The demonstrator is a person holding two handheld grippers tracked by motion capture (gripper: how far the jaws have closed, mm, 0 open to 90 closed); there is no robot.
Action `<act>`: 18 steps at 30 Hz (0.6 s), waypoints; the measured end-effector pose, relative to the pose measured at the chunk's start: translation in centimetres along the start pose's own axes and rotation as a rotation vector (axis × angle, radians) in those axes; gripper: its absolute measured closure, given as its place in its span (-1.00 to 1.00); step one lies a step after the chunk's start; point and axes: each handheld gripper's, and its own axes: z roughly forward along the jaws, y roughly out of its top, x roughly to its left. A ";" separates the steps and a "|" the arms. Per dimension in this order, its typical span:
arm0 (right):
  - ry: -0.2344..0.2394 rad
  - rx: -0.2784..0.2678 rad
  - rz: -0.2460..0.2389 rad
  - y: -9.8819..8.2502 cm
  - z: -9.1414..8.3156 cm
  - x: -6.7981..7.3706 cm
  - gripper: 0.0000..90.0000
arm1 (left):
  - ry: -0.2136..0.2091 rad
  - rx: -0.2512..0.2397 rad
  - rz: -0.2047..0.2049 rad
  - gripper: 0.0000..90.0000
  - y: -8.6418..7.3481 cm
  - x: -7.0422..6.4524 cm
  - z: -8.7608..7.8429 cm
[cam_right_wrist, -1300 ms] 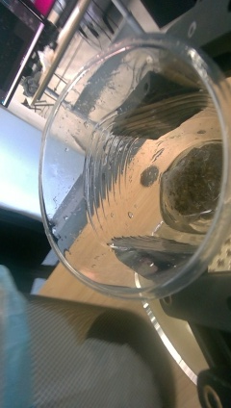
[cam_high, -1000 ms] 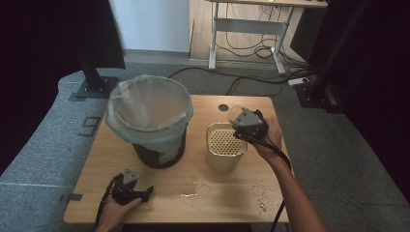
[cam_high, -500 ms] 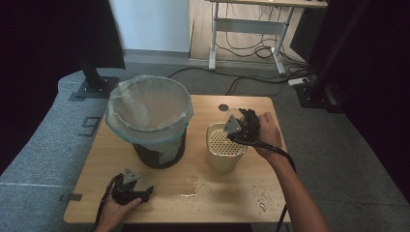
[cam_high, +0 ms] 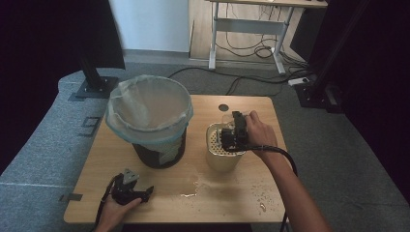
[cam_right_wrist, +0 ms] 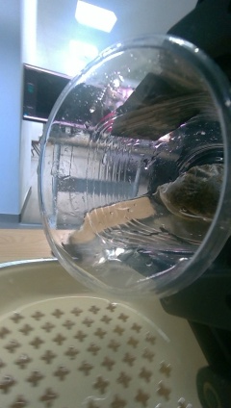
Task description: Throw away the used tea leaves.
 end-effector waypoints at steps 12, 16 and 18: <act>-0.064 0.036 -0.239 1.2 0.5 1.1 -0.06 | 0.000 0.000 0.000 -0.76 0.0 0.0 0.0; -0.095 0.043 -0.307 1.5 0.3 0.8 -0.06 | 0.000 0.000 0.000 -0.77 0.0 0.0 0.0; -0.114 0.054 -0.359 1.7 0.3 0.9 -0.05 | 0.000 0.001 0.000 -0.76 0.0 0.0 0.0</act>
